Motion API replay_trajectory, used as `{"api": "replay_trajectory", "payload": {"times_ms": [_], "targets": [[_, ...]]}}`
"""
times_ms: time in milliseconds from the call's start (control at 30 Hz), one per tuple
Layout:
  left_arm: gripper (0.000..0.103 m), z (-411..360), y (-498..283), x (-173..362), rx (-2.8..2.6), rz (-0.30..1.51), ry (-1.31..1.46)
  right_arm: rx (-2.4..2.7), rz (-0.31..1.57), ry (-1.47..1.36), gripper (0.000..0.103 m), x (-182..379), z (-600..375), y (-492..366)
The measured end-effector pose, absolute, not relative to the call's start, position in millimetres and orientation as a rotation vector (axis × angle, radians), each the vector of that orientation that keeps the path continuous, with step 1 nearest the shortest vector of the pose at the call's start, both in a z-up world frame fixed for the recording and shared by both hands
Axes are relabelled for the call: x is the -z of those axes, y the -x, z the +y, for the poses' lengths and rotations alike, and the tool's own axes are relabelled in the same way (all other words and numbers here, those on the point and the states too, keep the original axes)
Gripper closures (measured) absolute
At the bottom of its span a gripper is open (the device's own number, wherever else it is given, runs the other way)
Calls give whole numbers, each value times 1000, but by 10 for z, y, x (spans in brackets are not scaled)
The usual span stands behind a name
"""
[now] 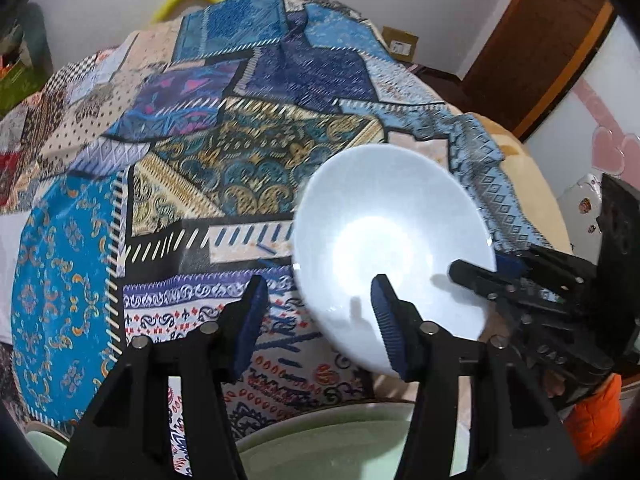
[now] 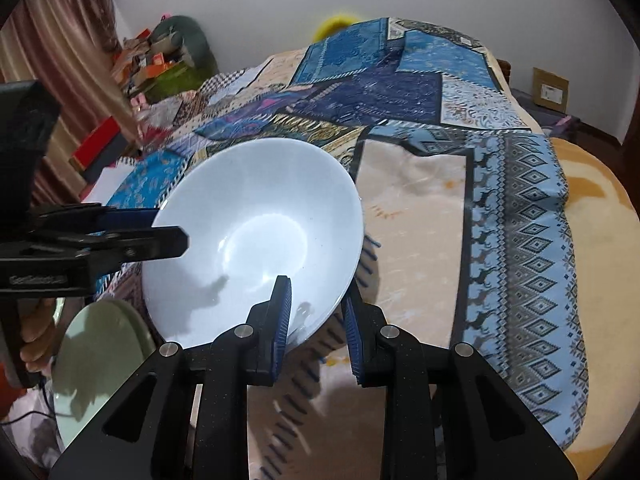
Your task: Organize plates and bowls
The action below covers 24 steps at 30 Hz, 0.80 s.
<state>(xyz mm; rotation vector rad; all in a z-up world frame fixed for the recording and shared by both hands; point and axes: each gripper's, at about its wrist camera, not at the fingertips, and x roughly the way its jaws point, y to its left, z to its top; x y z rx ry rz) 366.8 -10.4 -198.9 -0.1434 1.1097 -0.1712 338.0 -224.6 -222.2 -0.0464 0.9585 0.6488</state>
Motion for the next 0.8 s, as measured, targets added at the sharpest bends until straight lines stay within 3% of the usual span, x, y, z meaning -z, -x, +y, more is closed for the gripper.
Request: {"api": "replay_trajectory", "payload": {"times_ms": [300, 800], "targets": [[74, -232, -3763, 2068, 225, 1136, 130, -602, 993, -21, 75, 2231, -2275, -3553], [74, -231, -3565, 1908, 208, 1102, 122, -579, 930, -24, 78, 2032, -2222, -3346]]}}
